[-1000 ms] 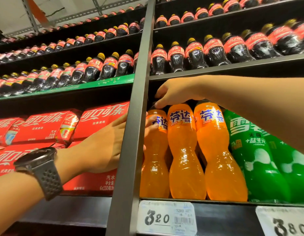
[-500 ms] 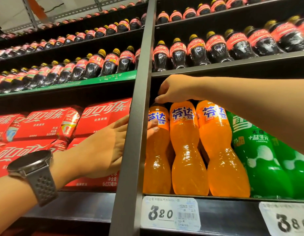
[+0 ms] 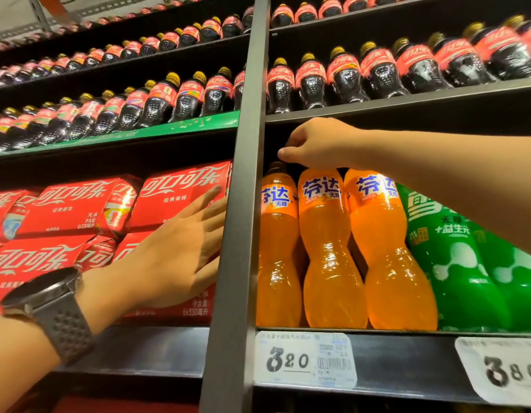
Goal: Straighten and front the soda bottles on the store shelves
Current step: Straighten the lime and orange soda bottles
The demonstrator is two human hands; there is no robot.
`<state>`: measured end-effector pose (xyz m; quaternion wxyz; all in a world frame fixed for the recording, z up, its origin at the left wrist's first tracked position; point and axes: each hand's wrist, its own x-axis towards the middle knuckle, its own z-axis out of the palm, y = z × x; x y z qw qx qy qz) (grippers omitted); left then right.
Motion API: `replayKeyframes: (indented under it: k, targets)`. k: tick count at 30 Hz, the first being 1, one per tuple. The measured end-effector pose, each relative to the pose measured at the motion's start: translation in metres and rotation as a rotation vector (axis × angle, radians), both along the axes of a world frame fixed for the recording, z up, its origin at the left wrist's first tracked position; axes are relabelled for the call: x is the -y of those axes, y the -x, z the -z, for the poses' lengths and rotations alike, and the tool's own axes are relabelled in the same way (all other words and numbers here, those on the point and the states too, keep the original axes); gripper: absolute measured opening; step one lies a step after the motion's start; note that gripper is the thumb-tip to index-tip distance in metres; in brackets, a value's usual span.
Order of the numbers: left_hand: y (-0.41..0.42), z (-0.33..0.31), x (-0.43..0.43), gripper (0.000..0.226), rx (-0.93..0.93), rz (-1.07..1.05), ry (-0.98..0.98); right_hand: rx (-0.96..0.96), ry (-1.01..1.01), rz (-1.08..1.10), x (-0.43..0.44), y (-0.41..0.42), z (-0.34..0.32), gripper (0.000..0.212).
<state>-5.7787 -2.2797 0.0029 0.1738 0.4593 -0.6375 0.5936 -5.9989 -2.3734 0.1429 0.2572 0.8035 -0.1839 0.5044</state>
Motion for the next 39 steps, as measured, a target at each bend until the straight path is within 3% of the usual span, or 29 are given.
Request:
replayKeyframes:
  k: [1,3,7,9,12,15,17,21,27,33,39]
  targets:
    - [0.001,0.000,0.001,0.061,0.080,0.031,0.045,0.010,-0.005,0.001,0.002,0.004,0.001,0.045]
    - [0.003,0.000,0.002,0.056,0.036,0.164,0.067,0.026,0.006,0.020,0.006,0.012,0.004,0.043]
    - [0.025,-0.004,0.005,0.045,-0.475,0.680,0.280,0.041,0.010,0.039,0.009,0.026,0.008,0.048]
    - [0.045,-0.013,0.000,0.038,-0.619,0.814,0.390,0.056,0.016,0.038,0.007,0.030,0.007,0.049]
    - [0.083,-0.014,-0.012,0.035,-0.434,0.634,0.532,0.061,0.043,0.053,0.003,0.027,0.007,0.047]
    - [0.116,0.008,-0.011,0.039,-0.146,0.279,0.381,0.075,0.066,0.041,0.003,0.018,0.009,0.043]
    - [0.133,0.032,-0.002,0.043,-0.148,0.172,0.232,0.107,0.092,0.011,0.004,0.018,0.010,0.043]
    - [0.157,0.070,0.020,0.056,-0.149,0.165,0.071,0.119,0.147,-0.063,-0.006,0.040,0.010,0.040]
    - [0.178,0.085,0.045,0.065,0.045,0.058,0.032,0.040,0.124,0.095,0.008,0.095,0.004,0.029]
    - [0.173,0.095,0.048,0.070,-0.003,-0.041,0.062,-0.065,-0.006,0.086,0.039,0.110,0.009,0.072]
    - [0.174,0.098,0.044,0.074,-0.018,-0.138,0.060,-0.033,0.057,0.101,0.045,0.103,0.006,0.078]
